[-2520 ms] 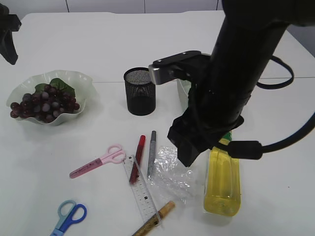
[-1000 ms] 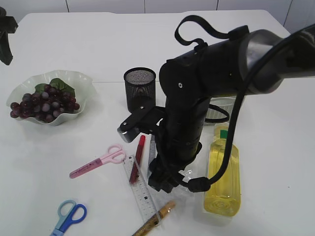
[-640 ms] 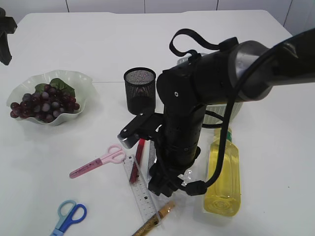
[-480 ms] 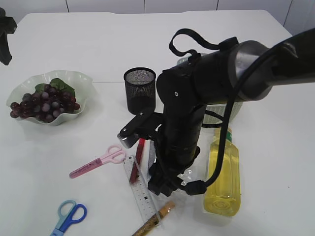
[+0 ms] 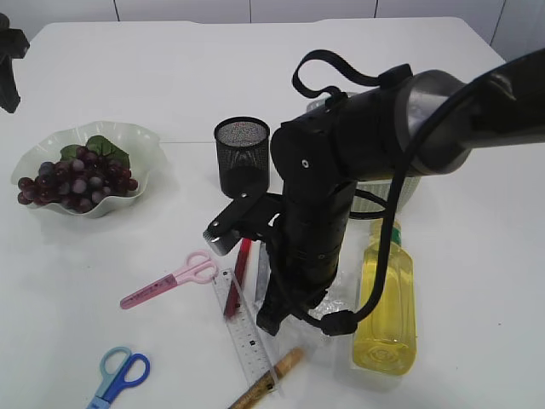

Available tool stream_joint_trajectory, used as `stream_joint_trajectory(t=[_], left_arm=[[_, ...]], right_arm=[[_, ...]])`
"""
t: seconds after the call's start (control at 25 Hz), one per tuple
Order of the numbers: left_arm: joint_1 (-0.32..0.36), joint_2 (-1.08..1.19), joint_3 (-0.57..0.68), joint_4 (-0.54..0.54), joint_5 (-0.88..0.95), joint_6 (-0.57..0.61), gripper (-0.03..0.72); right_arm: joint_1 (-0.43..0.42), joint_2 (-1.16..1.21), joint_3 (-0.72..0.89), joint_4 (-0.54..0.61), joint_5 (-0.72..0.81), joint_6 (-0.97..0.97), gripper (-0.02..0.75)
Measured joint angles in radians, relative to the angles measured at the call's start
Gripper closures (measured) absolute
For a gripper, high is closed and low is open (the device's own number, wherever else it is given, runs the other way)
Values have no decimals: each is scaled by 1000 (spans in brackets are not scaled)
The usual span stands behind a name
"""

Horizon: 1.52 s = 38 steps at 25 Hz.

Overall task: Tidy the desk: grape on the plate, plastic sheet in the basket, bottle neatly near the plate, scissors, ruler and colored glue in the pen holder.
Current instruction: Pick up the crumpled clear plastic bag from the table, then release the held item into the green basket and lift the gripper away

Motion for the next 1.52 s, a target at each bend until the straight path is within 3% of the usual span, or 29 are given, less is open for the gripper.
stream_joint_trajectory(t=[0.16,0.52,0.88,1.24,1.52], left_arm=[[0,0,0,1,0,0,265],[0,0,0,1,0,0,265],[0,0,0,2,0,0,265],[0,0,0,2,0,0,267],[0,0,0,2,0,0,270]], right_arm=[[0,2,-36,-2,31,40,753],[0,2,-294,-2,293,164,753],[-20,4,-522,-4,330,259,753],[-210,6,-714,-21,348,334,753],[-369,12,-748,-49,351,358,753]])
